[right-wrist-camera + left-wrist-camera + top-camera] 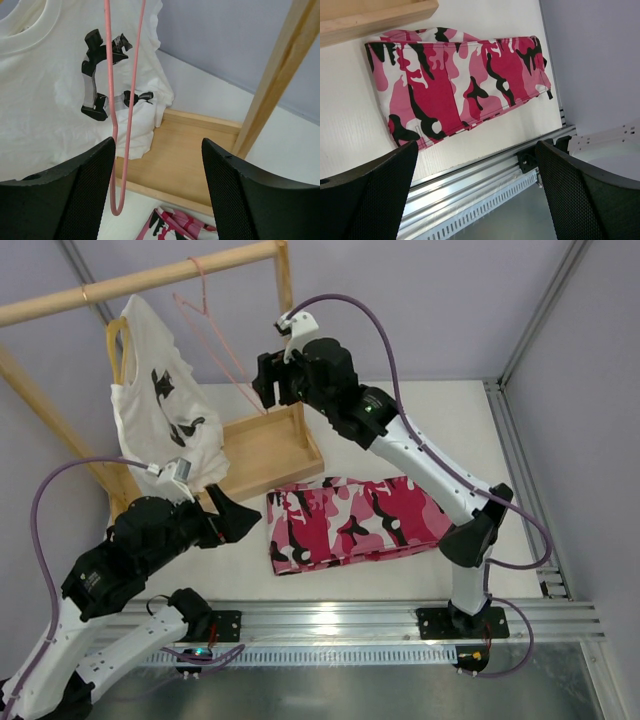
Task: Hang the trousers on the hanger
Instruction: Grab a hanger with the right arm
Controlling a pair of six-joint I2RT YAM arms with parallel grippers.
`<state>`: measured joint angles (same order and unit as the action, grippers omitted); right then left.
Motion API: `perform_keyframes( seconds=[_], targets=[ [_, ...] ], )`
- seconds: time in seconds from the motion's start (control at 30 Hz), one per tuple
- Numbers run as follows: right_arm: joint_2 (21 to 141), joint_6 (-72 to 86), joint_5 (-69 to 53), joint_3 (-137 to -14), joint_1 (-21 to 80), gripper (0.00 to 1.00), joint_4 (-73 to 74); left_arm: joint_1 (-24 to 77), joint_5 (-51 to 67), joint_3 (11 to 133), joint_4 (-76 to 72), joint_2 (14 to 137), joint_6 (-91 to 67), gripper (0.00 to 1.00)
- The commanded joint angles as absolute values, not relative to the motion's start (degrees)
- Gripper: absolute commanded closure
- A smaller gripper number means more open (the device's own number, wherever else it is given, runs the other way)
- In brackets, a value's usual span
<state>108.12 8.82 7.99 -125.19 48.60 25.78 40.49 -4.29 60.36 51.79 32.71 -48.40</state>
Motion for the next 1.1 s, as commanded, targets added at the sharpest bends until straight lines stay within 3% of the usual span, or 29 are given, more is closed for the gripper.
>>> perform_keyframes(
  seconds=[0.0, 0.43, 0.57, 1.07],
  targets=[
    [107.92, 7.12, 11.07, -129.2, 50.36, 0.28, 18.81, 40.52, -4.74, 60.38, 51.15, 31.64, -46.41, 0.0],
    [111.53, 9.05, 10.12, -129.46, 50.8, 0.31, 14.07, 40.6, -3.68, 57.57, 51.06, 30.5, -47.9, 0.0],
    [110.74, 12.74, 7.39, -126.57, 51.59, 0.23, 9.06, 40.52, -4.48, 57.48, 51.15, 29.45, -47.99, 0.0],
    [119.18, 16.7, 16.52, -132.8, 58.27, 0.18, 2.99, 40.52, -5.45, 55.46, 51.15, 25.58, -47.2, 0.01]
  ],
)
